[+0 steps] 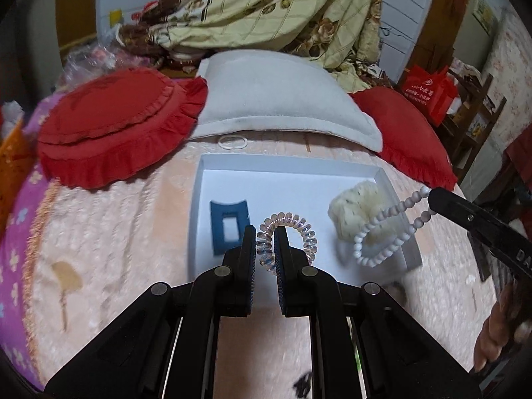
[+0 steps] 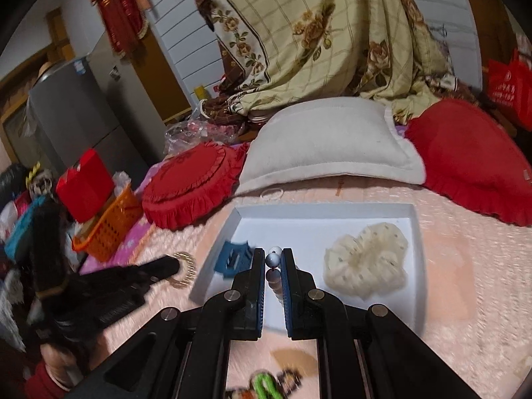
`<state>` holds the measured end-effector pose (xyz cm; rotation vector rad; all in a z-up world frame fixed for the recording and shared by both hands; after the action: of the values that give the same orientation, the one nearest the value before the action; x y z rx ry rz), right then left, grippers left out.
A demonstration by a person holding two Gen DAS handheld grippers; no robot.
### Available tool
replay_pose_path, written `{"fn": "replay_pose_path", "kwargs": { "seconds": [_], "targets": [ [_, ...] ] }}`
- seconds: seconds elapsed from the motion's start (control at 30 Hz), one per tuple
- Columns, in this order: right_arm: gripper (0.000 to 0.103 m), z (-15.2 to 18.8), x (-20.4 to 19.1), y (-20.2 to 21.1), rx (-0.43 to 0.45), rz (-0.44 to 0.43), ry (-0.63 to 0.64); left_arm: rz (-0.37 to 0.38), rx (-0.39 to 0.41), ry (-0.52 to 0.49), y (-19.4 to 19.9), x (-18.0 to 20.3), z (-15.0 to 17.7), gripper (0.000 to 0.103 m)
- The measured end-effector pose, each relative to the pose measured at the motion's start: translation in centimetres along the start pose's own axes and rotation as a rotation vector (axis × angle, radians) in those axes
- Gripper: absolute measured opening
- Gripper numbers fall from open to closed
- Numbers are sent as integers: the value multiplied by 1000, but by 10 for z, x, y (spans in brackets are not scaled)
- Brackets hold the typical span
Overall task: Organize jewelry
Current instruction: 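Carry the clear spiral hair tie with left tool while right tool carries white beads to tray, then open both tools to drop the spiral tie and white beads in the tray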
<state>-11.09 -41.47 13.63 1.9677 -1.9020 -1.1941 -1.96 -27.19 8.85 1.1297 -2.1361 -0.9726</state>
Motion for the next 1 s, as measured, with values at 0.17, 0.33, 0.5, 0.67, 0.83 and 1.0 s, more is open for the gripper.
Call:
{"fn": "replay_pose_path", "kwargs": {
  "seconds": [0.17, 0.33, 0.5, 0.67, 0.83, 1.0],
  "targets": [
    [9, -28, 13, -40, -14, -17, -61, -4, -58, 52, -47, -5, -24, 9],
    [9, -38, 38, -80, -50, -38, -160, -47, -95, 76, -94, -11, -38, 10],
    [9, -26, 68, -116, -110, -10, -218, -59, -154, 81, -129, -13, -38, 10],
    [9, -15, 84, -135, -149, 14, -227, -70, -180, 79, -148, -13, -35, 10],
    [9, -7, 93, -144, -177, 28, -224, -51, -205, 120, -163, -16, -32, 10],
    [9, 0, 99, -152, -199, 37, -227, -35, -203, 126, -168, -15, -29, 11]
  ]
}}
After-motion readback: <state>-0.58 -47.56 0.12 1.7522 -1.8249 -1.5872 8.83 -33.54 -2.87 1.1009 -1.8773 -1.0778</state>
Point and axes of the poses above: each gripper's, at about its wrist camera, not at the fingertips, and y roughly against the way its jaws point, x to its right, z to its underside, the point moved 6 cm from there along -y, roughly the way its jaws point, and after that the axes turned 5 degrees about -z, right-handed, at the moved point
